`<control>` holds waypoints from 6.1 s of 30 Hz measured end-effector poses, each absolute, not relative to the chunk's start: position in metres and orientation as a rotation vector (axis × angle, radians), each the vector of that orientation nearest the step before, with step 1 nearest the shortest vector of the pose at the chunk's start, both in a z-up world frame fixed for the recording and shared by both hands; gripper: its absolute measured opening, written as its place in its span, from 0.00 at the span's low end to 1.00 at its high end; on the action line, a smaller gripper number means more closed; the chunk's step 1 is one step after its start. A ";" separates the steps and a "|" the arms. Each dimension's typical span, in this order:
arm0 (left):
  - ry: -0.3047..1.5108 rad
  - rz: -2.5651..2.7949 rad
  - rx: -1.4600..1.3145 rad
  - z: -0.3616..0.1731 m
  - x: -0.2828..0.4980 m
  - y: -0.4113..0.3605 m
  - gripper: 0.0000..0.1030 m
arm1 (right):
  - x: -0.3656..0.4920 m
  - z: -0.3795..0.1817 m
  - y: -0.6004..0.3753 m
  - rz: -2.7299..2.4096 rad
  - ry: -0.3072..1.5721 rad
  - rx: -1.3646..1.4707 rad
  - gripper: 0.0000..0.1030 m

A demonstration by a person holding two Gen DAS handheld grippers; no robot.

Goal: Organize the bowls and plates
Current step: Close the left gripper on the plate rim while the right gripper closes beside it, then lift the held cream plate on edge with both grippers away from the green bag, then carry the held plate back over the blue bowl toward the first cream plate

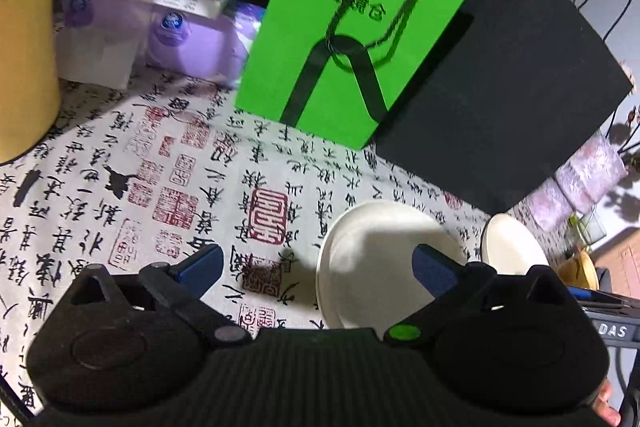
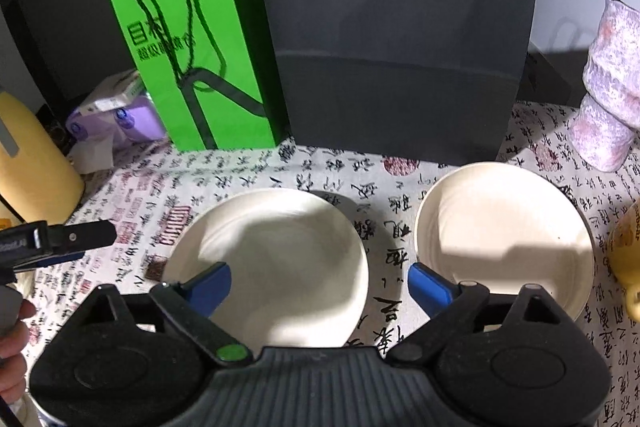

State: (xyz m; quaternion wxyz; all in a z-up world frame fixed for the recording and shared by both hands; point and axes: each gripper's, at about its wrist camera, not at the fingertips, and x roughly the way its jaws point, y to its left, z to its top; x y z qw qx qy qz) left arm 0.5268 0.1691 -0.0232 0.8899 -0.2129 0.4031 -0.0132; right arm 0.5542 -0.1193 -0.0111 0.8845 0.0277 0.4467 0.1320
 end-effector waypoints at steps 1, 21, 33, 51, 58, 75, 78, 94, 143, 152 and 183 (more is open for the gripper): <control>0.848 -0.027 -0.443 -0.027 0.528 0.169 0.98 | 0.556 -0.016 -0.119 0.263 0.938 0.055 0.91; 0.964 -0.111 -0.406 -0.085 0.550 0.153 0.54 | 0.580 -0.079 -0.122 0.148 1.043 0.035 0.28; 0.967 -0.164 -0.416 -0.089 0.552 0.150 0.09 | 0.579 -0.085 -0.114 0.171 1.026 0.018 0.12; 0.944 -0.151 -0.405 -0.085 0.549 0.150 0.09 | 0.574 -0.080 -0.113 0.206 0.980 -0.028 0.12; 0.925 -0.148 -0.400 -0.082 0.547 0.149 0.09 | 0.571 -0.078 -0.114 0.216 0.956 -0.029 0.12; 0.823 -0.145 -0.433 -0.053 0.531 0.159 0.09 | 0.560 -0.050 -0.114 0.265 0.888 -0.013 0.11; 0.797 -0.147 -0.431 -0.045 0.526 0.160 0.09 | 0.556 -0.044 -0.115 0.269 0.873 -0.007 0.11; 0.706 -0.144 -0.433 -0.020 0.509 0.159 0.09 | 0.536 -0.013 -0.122 0.277 0.819 0.011 0.11; 0.571 -0.030 -0.427 0.050 0.384 0.158 0.09 | 0.434 0.054 -0.112 0.381 0.730 0.034 0.11; 0.547 -0.005 -0.407 0.063 0.356 0.154 0.09 | 0.409 0.067 -0.110 0.401 0.708 0.035 0.11; 0.467 0.050 -0.364 0.093 0.239 0.134 0.09 | 0.305 0.087 -0.121 0.480 0.653 0.049 0.11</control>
